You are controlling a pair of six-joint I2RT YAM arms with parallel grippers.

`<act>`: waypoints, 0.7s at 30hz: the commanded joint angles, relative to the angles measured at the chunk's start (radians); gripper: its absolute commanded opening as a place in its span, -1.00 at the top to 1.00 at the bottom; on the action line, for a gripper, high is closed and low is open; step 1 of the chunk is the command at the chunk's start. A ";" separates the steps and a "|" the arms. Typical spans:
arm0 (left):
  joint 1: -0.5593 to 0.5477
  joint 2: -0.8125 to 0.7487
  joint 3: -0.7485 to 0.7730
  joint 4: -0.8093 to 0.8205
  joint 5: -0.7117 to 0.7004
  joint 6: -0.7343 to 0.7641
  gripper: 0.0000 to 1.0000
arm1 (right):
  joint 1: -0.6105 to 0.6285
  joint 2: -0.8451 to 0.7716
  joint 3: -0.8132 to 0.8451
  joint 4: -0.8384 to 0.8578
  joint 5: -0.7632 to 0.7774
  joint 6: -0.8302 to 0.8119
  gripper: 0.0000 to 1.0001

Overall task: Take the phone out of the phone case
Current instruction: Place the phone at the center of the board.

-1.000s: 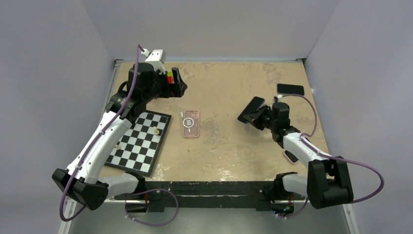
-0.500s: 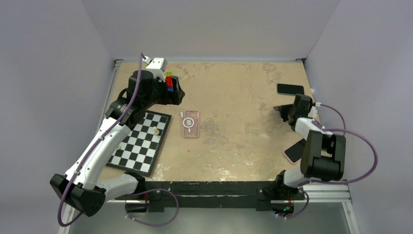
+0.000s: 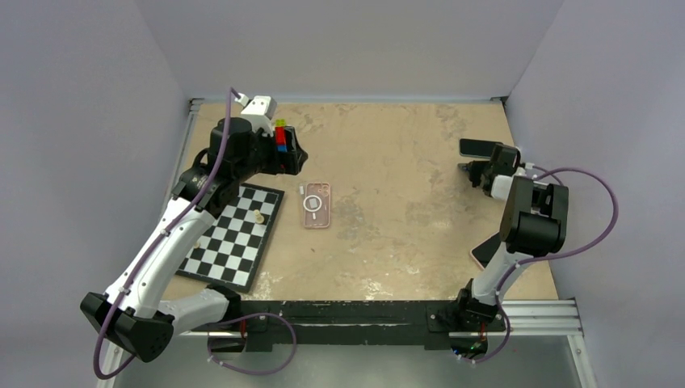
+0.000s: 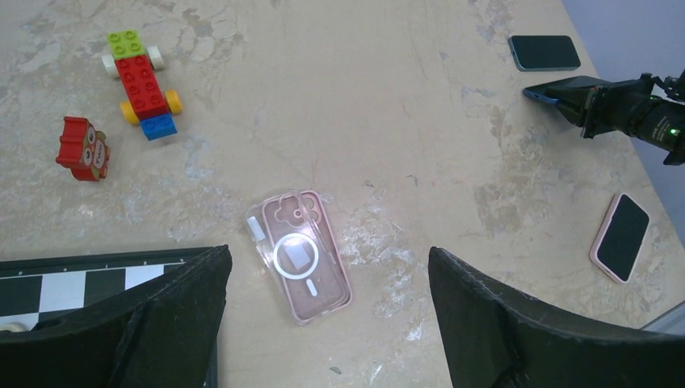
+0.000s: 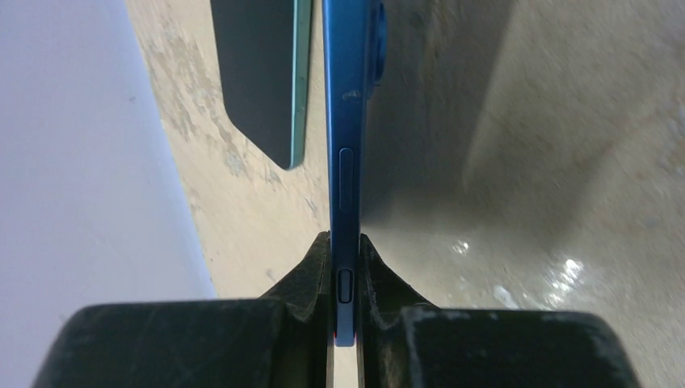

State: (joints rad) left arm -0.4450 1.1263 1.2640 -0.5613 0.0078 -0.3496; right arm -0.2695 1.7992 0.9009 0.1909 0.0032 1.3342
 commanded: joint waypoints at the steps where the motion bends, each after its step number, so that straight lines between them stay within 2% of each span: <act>1: -0.004 -0.003 -0.005 0.046 0.023 -0.009 -0.88 | -0.014 0.020 0.055 0.056 0.031 0.009 1.00; 6: -0.004 -0.003 -0.009 0.051 0.024 -0.012 -0.88 | -0.023 0.064 0.088 0.059 0.006 -0.020 0.83; 10: -0.004 -0.002 -0.011 0.054 0.023 -0.009 -0.88 | -0.023 0.068 0.080 0.081 -0.001 -0.027 0.54; 14: -0.004 -0.001 -0.012 0.054 0.023 -0.011 -0.88 | -0.028 0.069 0.092 0.077 -0.001 -0.048 0.34; 19: -0.004 -0.005 -0.015 0.057 0.021 -0.009 -0.87 | -0.032 0.031 0.107 0.026 0.007 -0.094 -0.33; 21: -0.004 -0.006 -0.015 0.058 0.023 -0.009 -0.88 | -0.032 0.005 0.117 -0.015 0.014 -0.125 -0.54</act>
State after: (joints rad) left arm -0.4458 1.1286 1.2526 -0.5392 0.0219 -0.3557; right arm -0.2947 1.8702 0.9741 0.2272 -0.0090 1.2778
